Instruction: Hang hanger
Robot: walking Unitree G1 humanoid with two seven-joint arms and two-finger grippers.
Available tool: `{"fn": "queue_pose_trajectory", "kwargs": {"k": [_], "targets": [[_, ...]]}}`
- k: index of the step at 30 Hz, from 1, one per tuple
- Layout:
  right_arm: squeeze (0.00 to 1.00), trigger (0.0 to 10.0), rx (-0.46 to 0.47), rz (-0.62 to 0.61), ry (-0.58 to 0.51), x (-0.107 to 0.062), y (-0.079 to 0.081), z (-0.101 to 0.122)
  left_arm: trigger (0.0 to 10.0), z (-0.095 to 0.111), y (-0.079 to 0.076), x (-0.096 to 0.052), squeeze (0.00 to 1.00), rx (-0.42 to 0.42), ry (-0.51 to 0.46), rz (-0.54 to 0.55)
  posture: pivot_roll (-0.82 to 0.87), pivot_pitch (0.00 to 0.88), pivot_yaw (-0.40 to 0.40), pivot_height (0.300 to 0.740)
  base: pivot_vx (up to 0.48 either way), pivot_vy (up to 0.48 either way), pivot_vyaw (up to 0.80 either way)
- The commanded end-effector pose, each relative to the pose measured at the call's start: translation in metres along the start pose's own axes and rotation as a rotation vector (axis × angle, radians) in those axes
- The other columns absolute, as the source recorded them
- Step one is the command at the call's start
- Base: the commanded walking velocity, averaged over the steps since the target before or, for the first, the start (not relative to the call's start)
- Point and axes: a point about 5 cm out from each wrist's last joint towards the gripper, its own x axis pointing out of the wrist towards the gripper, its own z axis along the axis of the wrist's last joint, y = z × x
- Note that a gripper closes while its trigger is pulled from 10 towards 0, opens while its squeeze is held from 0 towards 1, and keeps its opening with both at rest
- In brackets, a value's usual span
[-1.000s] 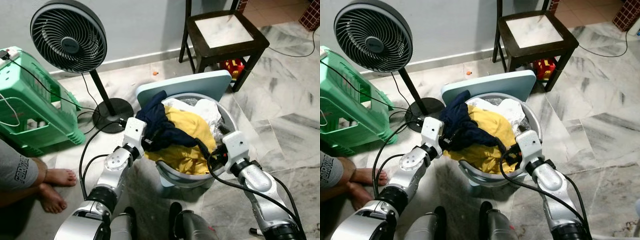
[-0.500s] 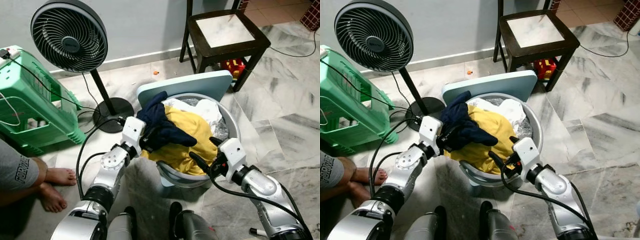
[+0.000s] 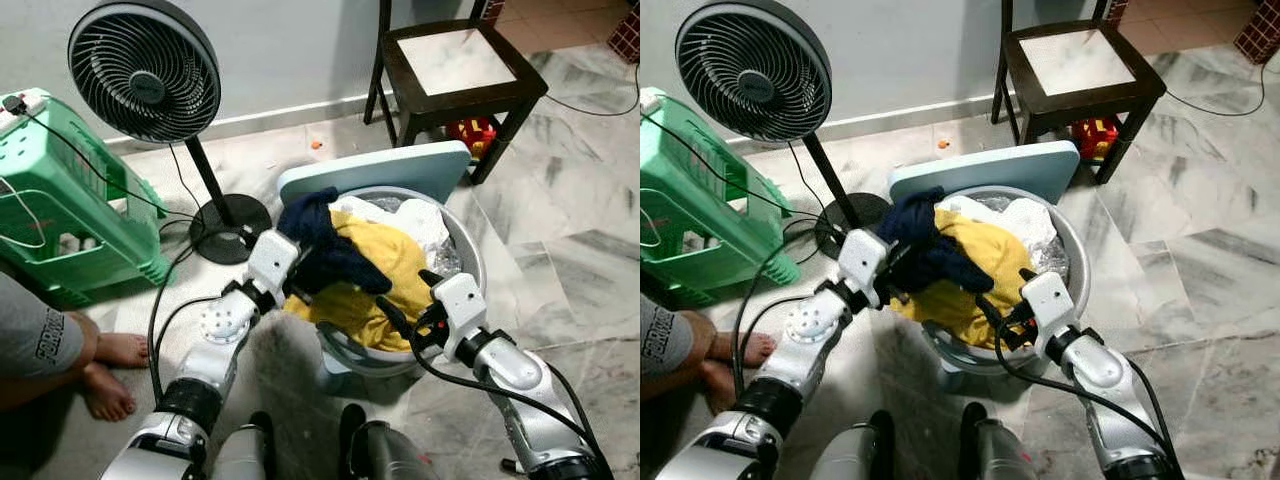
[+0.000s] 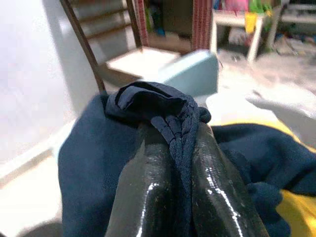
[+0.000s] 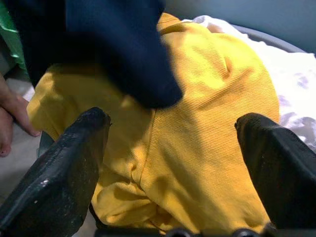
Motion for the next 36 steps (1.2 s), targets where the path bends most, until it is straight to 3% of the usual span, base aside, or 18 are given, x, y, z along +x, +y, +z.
{"fn": "queue_pose_trajectory", "kwargs": {"k": [1, 2, 3, 5, 6, 7, 12, 15, 16, 18, 24, 27, 29, 30, 31, 32, 35, 36], "targets": [[0.00, 10.0, 0.007, 0.006, 0.021, -0.002, 0.004, -0.007, 0.0, 0.020, 0.003, 0.010, 0.00, 0.063, -0.084, -0.020, 0.07, 0.309, 0.022, 0.740, 0.000, 0.000, 0.00], [0.00, 10.0, 0.005, 0.000, 0.022, 0.000, 0.003, -0.008, 0.0, 0.041, 0.012, 0.022, 0.00, 0.093, -0.151, -0.006, 0.07, 0.307, 0.022, 0.740, 0.000, 0.000, 0.00], [0.00, 10.0, 0.005, 0.000, 0.022, 0.000, 0.003, -0.008, 0.0, 0.041, 0.012, 0.022, 0.00, 0.093, -0.151, -0.006, 0.07, 0.307, 0.022, 0.740, 0.000, 0.000, 0.00], [0.00, 10.0, 0.002, -0.019, 0.021, 0.002, 0.003, -0.008, 0.0, 0.078, 0.023, 0.039, 0.00, 0.156, -0.263, 0.009, 0.08, 0.303, 0.027, 0.740, 0.000, 0.000, 0.00], [0.00, 10.0, 0.002, -0.019, 0.021, 0.002, 0.003, -0.008, 0.0, 0.078, 0.023, 0.039, 0.00, 0.156, -0.263, 0.009, 0.08, 0.303, 0.027, 0.740, 0.000, 0.000, 0.00], [0.00, 10.0, 0.000, -0.036, 0.022, 0.003, 0.002, -0.008, 0.0, 0.097, 0.027, 0.046, 0.00, 0.197, -0.320, 0.006, 0.08, 0.301, 0.028, 0.740, 0.000, 0.000, 0.00], [0.00, 10.0, -0.003, -0.076, 0.021, 0.004, -0.001, -0.009, 0.0, 0.137, 0.029, 0.060, 0.00, 0.265, -0.445, -0.012, 0.08, 0.296, 0.032, 0.740, 0.000, 0.000, 0.00], [0.00, 10.0, -0.006, -0.095, 0.026, 0.006, -0.002, -0.011, 0.0, 0.167, 0.016, 0.071, 0.00, 0.290, -0.549, -0.063, 0.09, 0.290, 0.039, 0.740, 0.000, 0.000, 0.00], [0.00, 10.0, -0.006, -0.095, 0.026, 0.006, -0.002, -0.011, 0.0, 0.167, 0.016, 0.071, 0.00, 0.290, -0.549, -0.063, 0.09, 0.290, 0.039, 0.740, 0.000, 0.000, 0.00], [0.00, 10.0, -0.005, -0.113, 0.028, 0.009, -0.002, -0.012, 0.0, 0.187, -0.002, 0.076, 0.00, 0.302, -0.626, -0.119, 0.10, 0.287, 0.046, 0.740, 0.000, 0.000, 0.00], [0.00, 10.0, -0.008, -0.130, 0.030, 0.013, 0.000, -0.013, 0.0, 0.211, -0.031, 0.081, 0.00, 0.255, -0.737, -0.201, 0.10, 0.284, 0.051, 0.740, 0.000, 0.000, 0.00], [0.00, 10.0, -0.010, -0.137, 0.029, 0.014, 0.001, -0.014, 0.0, 0.212, -0.044, 0.080, 0.00, 0.226, -0.758, -0.237, 0.10, 0.287, 0.051, 0.740, 0.000, 0.000, 0.00], [0.00, 10.0, -0.015, -0.152, 0.032, 0.014, -0.001, -0.014, 0.0, 0.191, -0.058, 0.074, 0.00, 0.164, -0.708, -0.284, 0.09, 0.292, 0.046, 0.740, 0.000, 0.000, 0.00], [0.00, 10.0, -0.021, -0.173, 0.038, 0.013, -0.005, -0.015, 0.0, 0.166, -0.060, 0.064, 0.00, 0.139, -0.635, -0.288, 0.09, 0.293, 0.045, 0.740, 0.000, 0.000, 0.00], [0.00, 10.0, -0.021, -0.173, 0.038, 0.013, -0.005, -0.015, 0.0, 0.166, -0.060, 0.064, 0.00, 0.139, -0.635, -0.288, 0.09, 0.293, 0.045, 0.740, 0.000, 0.000, 0.00], [0.00, 10.0, -0.027, -0.191, 0.040, 0.011, -0.009, -0.015, 0.0, 0.143, -0.056, 0.054, 0.00, 0.098, -0.556, -0.263, 0.09, 0.296, 0.039, 0.740, 0.000, 0.000, 0.00], [0.00, 10.0, -0.043, -0.216, 0.049, 0.010, -0.014, -0.016, 0.0, 0.112, -0.046, 0.035, 0.00, 0.048, -0.443, -0.202, 0.10, 0.299, 0.030, 0.740, 0.000, 0.000, 0.00], [0.00, 10.0, -0.052, -0.232, 0.053, 0.009, -0.018, -0.016, 0.0, 0.096, -0.037, 0.021, 0.00, 0.048, -0.385, -0.146, 0.10, 0.300, 0.025, 0.740, 0.000, 0.000, 0.00]]}}
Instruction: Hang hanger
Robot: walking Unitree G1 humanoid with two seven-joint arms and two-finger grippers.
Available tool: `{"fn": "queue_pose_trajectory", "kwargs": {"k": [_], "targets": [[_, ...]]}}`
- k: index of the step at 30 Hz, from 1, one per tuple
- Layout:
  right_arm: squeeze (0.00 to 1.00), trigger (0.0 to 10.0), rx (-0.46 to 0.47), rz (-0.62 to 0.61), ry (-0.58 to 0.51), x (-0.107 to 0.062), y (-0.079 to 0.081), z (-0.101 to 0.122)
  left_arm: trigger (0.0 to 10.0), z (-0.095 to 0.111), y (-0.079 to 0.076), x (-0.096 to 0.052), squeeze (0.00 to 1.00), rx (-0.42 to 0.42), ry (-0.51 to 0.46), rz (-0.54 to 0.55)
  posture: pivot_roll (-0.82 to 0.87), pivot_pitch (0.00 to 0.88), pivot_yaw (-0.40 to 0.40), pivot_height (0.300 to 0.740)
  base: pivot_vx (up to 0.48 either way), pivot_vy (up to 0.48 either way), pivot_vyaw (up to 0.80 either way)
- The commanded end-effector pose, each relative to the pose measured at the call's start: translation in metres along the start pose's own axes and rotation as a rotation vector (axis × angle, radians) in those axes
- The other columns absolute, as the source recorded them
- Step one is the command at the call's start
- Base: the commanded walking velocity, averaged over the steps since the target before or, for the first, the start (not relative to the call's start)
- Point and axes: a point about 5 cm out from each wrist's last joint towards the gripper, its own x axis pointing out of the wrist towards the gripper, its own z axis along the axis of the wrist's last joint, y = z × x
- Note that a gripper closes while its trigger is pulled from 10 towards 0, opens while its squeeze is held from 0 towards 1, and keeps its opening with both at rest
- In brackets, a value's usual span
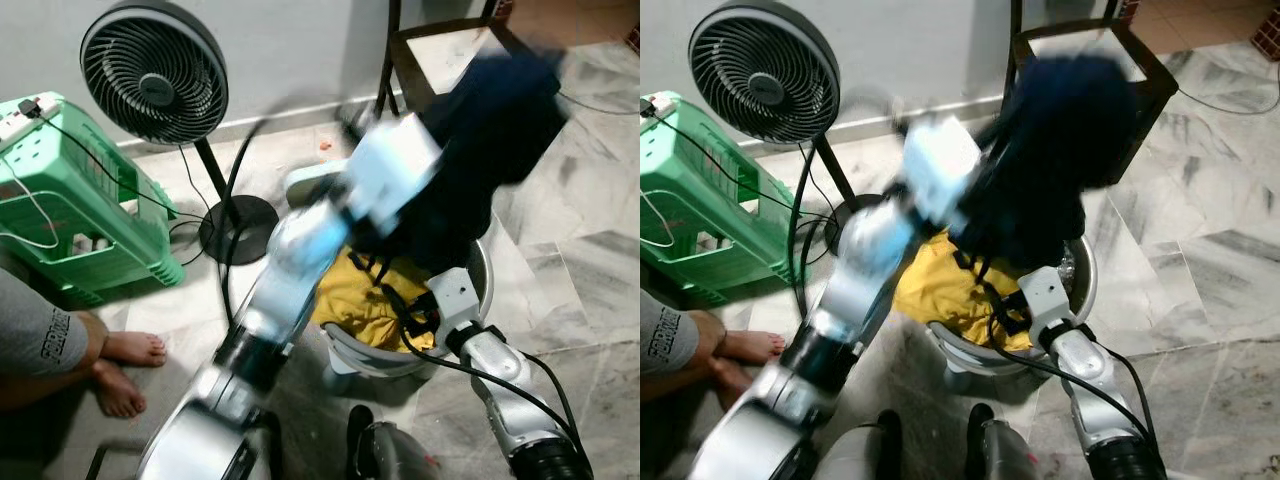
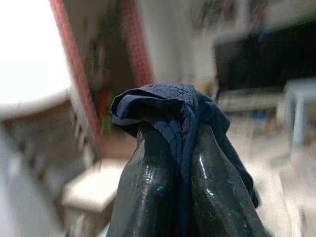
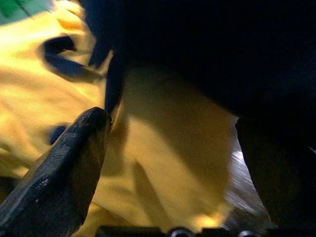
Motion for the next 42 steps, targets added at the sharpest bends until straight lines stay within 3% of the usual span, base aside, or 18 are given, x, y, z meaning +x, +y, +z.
{"fn": "queue_pose_trajectory", "kwargs": {"k": [1, 3, 4, 10, 13, 16, 20, 23, 31, 35, 36, 37, 40, 42], "targets": [[0.00, 10.0, -0.007, -0.018, 0.016, 0.000, -0.002, -0.004, 0.0, 0.007, 0.012, -0.013, 0.00, 0.032, -0.008, 0.076, 0.10, 0.301, 0.022, 0.740, 0.000, 0.000, 0.00], [0.00, 10.0, -0.012, -0.021, 0.018, 0.000, -0.004, -0.004, 0.0, 0.003, 0.016, -0.024, 0.00, 0.040, 0.024, 0.116, 0.11, 0.300, 0.019, 0.740, 0.000, 0.000, 0.00], [0.00, 10.0, -0.018, -0.023, 0.022, 0.002, -0.006, -0.003, 0.0, -0.004, 0.027, -0.048, 0.00, 0.083, 0.092, 0.214, 0.12, 0.297, 0.008, 0.740, 0.000, 0.000, 0.00], [0.00, 10.0, -0.036, -0.013, 0.026, 0.008, -0.005, -0.002, 0.0, -0.024, 0.043, -0.114, 0.00, 0.173, 0.311, 0.428, 0.13, 0.293, -0.007, 0.740, 0.000, 0.000, 0.00], [0.00, 10.0, -0.043, -0.013, 0.021, 0.010, -0.005, 0.000, 0.0, -0.042, 0.046, -0.153, 0.00, 0.157, 0.495, 0.579, 0.13, 0.292, -0.010, 0.740, 0.000, 0.000, 0.00], [0.00, 10.0, -0.044, -0.018, 0.018, 0.009, -0.008, 0.000, 0.0, -0.053, 0.039, -0.177, 0.00, 0.125, 0.594, 0.635, 0.12, 0.295, -0.010, 0.740, 0.000, 0.000, 0.00], [0.00, 10.0, -0.045, -0.019, 0.018, 0.008, -0.007, -0.002, 0.0, -0.063, 0.031, -0.186, 0.00, 0.116, 0.651, 0.620, 0.12, 0.293, -0.009, 0.740, 0.000, 0.000, 0.00], [0.00, 10.0, -0.043, -0.019, 0.017, 0.007, -0.006, -0.003, 0.0, -0.071, 0.031, -0.187, 0.00, 0.088, 0.683, 0.630, 0.11, 0.295, -0.011, 0.740, 0.000, 0.000, 0.00], [0.00, 10.0, -0.037, -0.016, 0.017, 0.007, -0.004, -0.004, 0.0, -0.080, 0.049, -0.176, 0.00, 0.048, 0.698, 0.670, 0.11, 0.298, -0.009, 0.740, 0.000, 0.000, 0.00], [0.00, 10.0, -0.040, -0.029, 0.022, 0.007, -0.003, -0.005, 0.0, -0.063, 0.068, -0.139, 0.00, 0.171, 0.554, 0.635, 0.10, 0.294, -0.008, 0.740, 0.000, 0.000, 0.00], [0.00, 10.0, -0.040, -0.029, 0.022, 0.007, -0.003, -0.005, 0.0, -0.063, 0.068, -0.139, 0.00, 0.171, 0.554, 0.635, 0.10, 0.294, -0.008, 0.740, 0.000, 0.000, 0.00], [0.00, 10.0, -0.037, -0.047, 0.022, 0.008, -0.005, -0.005, 0.0, -0.051, 0.077, -0.118, 0.00, 0.201, 0.473, 0.620, 0.10, 0.292, -0.007, 0.740, 0.000, 0.000, 0.00], [0.00, 10.0, -0.006, -0.054, 0.015, 0.008, -0.007, -0.003, 0.0, -0.037, 0.084, -0.089, 0.00, 0.222, 0.387, 0.573, 0.10, 0.293, -0.002, 0.740, 0.000, 0.000, 0.00], [0.00, 10.0, 0.006, -0.050, 0.015, 0.007, -0.008, -0.003, 0.0, -0.034, 0.085, -0.081, 0.00, 0.242, 0.380, 0.549, 0.09, 0.295, 0.002, 0.740, 0.000, 0.000, 0.00]]}}
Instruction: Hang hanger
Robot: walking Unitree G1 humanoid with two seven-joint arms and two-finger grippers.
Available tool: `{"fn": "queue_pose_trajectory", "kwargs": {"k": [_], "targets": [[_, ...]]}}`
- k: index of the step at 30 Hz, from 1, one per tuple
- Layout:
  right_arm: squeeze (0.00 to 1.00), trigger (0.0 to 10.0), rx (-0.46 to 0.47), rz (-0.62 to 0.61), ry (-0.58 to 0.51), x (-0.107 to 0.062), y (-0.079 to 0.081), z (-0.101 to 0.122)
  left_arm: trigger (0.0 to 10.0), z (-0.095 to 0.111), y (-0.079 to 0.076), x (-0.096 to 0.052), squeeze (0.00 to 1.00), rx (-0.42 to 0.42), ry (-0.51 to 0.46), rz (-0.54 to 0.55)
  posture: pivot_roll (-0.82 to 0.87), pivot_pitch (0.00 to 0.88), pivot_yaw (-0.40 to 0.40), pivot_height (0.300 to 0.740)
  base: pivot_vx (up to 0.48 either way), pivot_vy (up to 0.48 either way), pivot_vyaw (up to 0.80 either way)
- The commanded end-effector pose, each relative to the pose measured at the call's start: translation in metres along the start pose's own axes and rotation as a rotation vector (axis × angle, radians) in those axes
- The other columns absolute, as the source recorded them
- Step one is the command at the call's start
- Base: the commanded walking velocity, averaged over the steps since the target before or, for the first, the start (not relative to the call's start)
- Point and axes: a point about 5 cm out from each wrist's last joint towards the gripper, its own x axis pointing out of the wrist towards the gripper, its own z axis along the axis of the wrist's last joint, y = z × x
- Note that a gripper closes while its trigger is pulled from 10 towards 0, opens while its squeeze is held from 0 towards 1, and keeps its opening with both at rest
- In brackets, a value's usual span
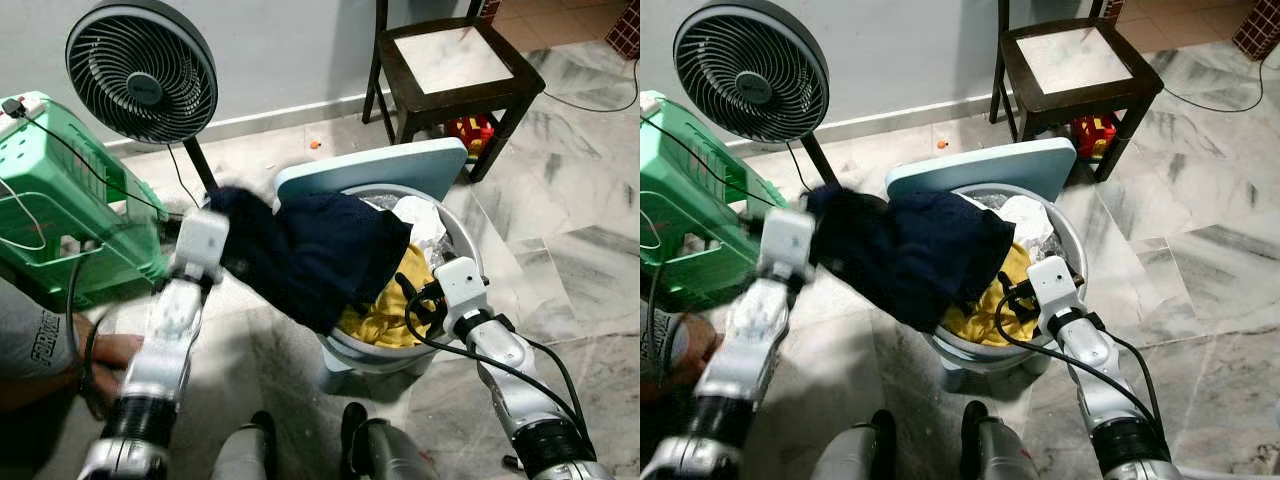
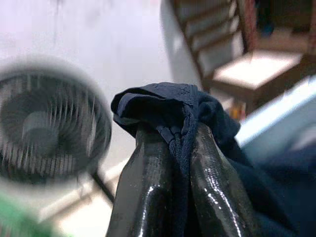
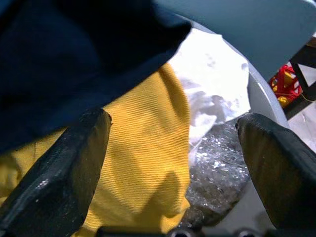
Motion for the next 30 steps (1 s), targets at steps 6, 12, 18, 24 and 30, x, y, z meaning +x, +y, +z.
{"fn": "queue_pose_trajectory", "kwargs": {"k": [6, 12, 18, 24, 30], "targets": [[0.00, 10.0, 0.032, -0.018, 0.032, -0.011, -0.006, -0.011, 0.0, -0.022, -0.006, -0.008, 0.00, 0.054, 0.093, -0.047, 0.08, 0.301, 0.010, 0.740, 0.000, 0.000, 0.00], [0.00, 10.0, 0.036, -0.017, 0.033, -0.013, -0.001, -0.013, 0.0, -0.031, -0.005, -0.003, 0.00, 0.047, 0.145, -0.065, 0.08, 0.304, 0.010, 0.740, 0.000, 0.000, 0.00], [0.00, 10.0, 0.042, -0.009, 0.025, -0.010, 0.004, -0.011, 0.0, -0.022, -0.004, 0.019, 0.00, 0.063, 0.134, -0.120, 0.08, 0.309, 0.008, 0.740, 0.000, 0.000, 0.00], [0.00, 10.0, 0.043, -0.013, 0.023, -0.013, 0.003, -0.011, 0.0, -0.009, 0.009, 0.039, 0.00, 0.086, 0.101, -0.113, 0.07, 0.313, 0.010, 0.740, 0.000, 0.000, 0.00], [0.00, 10.0, 0.044, -0.054, -0.002, -0.016, 0.001, -0.010, 0.0, 0.011, -0.010, 0.054, 0.00, -0.016, 0.013, -0.247, 0.06, 0.316, 0.016, 0.740, 0.000, 0.000, 0.00]]}}
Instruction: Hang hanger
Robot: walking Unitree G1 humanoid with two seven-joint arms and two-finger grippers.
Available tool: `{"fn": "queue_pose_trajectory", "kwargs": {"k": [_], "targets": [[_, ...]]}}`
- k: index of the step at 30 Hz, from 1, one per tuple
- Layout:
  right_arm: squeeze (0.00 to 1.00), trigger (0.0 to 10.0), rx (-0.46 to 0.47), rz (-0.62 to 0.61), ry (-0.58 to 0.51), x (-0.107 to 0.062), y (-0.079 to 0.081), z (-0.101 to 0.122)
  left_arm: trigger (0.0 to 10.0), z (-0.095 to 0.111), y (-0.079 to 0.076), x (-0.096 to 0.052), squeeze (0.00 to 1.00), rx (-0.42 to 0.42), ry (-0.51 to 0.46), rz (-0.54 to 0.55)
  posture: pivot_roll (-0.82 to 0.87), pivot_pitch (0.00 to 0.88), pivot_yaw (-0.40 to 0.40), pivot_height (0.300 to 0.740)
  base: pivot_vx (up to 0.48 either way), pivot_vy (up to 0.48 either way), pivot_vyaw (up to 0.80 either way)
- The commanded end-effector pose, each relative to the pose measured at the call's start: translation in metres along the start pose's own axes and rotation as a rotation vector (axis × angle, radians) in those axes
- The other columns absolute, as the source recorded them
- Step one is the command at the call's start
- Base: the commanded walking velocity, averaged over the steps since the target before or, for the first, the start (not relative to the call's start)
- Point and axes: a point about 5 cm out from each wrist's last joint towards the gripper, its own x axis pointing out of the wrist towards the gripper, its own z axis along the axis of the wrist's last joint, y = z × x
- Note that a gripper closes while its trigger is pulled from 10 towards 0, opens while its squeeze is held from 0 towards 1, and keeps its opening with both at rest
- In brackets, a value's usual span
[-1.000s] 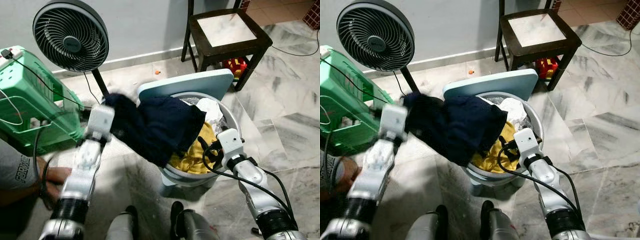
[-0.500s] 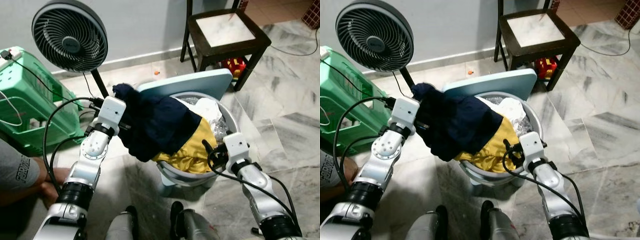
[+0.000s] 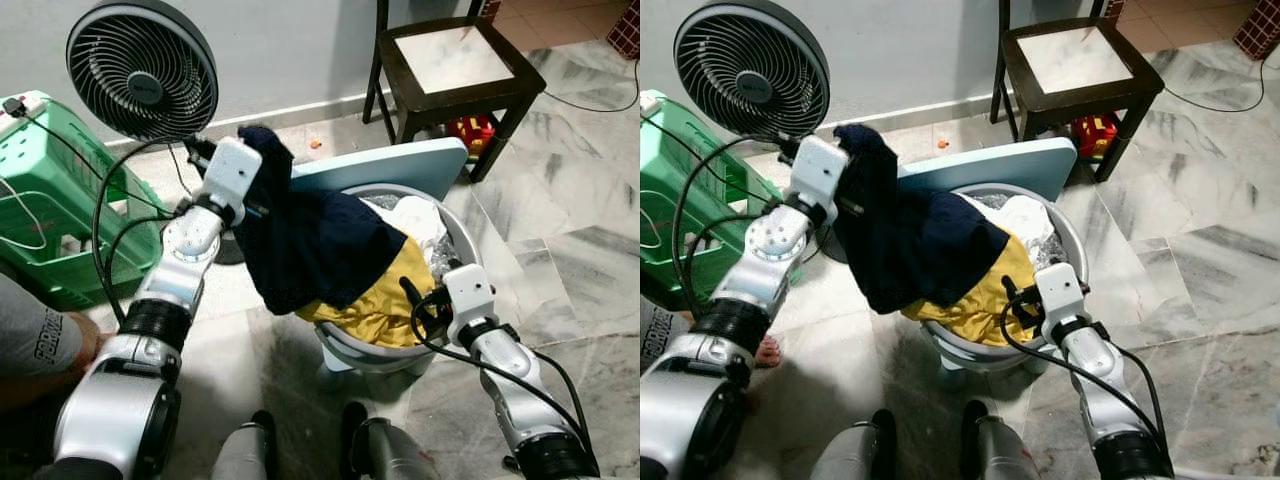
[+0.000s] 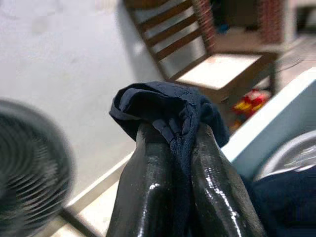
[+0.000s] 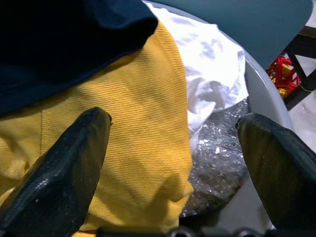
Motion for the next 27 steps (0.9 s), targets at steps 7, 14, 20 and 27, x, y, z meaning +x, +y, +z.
{"fn": "queue_pose_trajectory", "kwargs": {"k": [7, 14, 20, 27], "targets": [[0.00, 10.0, 0.010, -0.062, -0.025, -0.003, -0.002, 0.002, 0.0, 0.032, -0.070, 0.014, 0.00, -0.166, -0.182, -0.230, 0.06, 0.317, 0.021, 0.740, 0.000, 0.000, 0.00], [0.00, 10.0, 0.012, -0.064, -0.029, 0.001, 0.003, 0.004, 0.0, 0.106, -0.111, 0.030, 0.00, -0.264, -0.457, -0.302, 0.07, 0.311, 0.023, 0.740, 0.000, 0.000, 0.00], [0.00, 10.0, 0.014, -0.062, -0.033, 0.002, 0.006, 0.005, 0.0, 0.147, -0.092, 0.034, 0.00, -0.316, -0.611, -0.196, 0.07, 0.307, 0.027, 0.740, 0.000, 0.000, 0.00], [0.00, 10.0, 0.012, -0.055, -0.026, 0.000, 0.007, 0.002, 0.0, 0.071, -0.064, 0.010, 0.00, -0.296, -0.380, -0.062, 0.08, 0.311, 0.022, 0.740, 0.000, 0.000, 0.00]]}}
